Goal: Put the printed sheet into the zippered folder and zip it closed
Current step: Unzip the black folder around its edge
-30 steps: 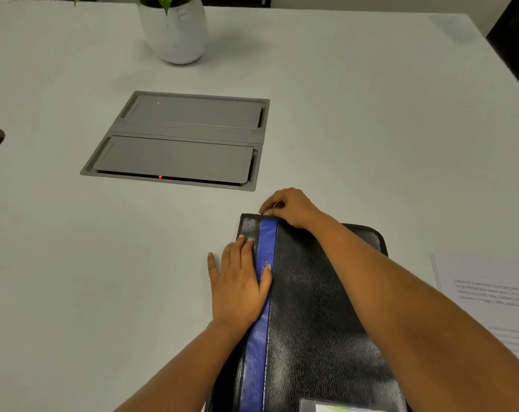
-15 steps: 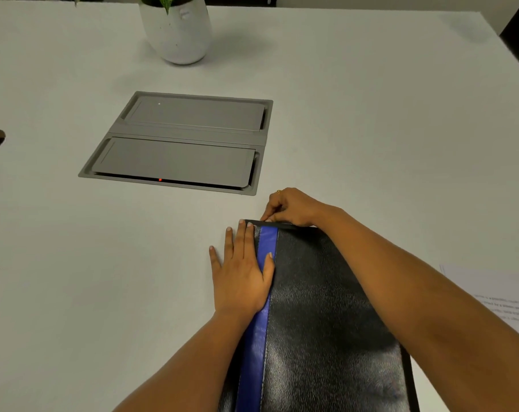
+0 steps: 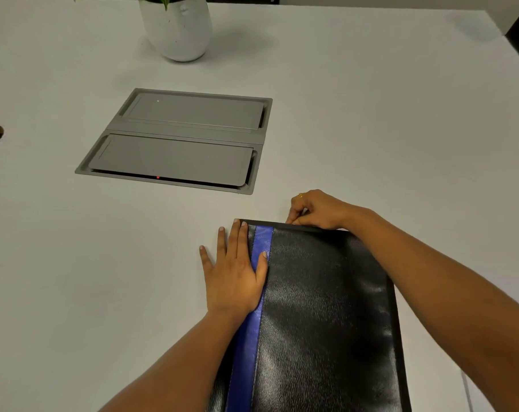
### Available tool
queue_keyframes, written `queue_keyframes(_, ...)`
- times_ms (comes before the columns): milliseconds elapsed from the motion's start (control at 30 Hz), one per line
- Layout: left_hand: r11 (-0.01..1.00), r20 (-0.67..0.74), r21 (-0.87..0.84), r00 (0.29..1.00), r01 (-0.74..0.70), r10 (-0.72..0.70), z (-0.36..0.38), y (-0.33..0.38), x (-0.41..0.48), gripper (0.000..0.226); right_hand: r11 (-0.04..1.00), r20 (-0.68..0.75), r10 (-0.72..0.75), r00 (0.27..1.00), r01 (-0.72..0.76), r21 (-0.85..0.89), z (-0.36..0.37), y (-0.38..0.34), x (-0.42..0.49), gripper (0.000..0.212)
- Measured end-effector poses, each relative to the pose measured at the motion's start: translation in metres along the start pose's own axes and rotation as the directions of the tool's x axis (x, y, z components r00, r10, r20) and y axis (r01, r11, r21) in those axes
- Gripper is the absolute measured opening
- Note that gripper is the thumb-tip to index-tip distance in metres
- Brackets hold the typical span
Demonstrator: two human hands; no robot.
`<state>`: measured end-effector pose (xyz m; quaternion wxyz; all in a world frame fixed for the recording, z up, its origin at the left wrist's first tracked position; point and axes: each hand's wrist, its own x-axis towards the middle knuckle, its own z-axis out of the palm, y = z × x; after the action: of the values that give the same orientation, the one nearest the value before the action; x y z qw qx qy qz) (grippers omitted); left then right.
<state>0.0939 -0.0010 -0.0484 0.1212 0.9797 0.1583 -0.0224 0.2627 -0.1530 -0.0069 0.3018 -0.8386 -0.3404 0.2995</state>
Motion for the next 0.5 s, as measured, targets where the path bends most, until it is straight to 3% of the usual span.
queue_keyframes(500, 0.999, 0.014, 0.045, 1.000, -0.005, 0.005, -0.004, 0.002, -0.002, 0.068, 0.994, -0.070, 0.101, 0.992, -0.103, -0.027, -0.029, 0.047, -0.051, 0.011)
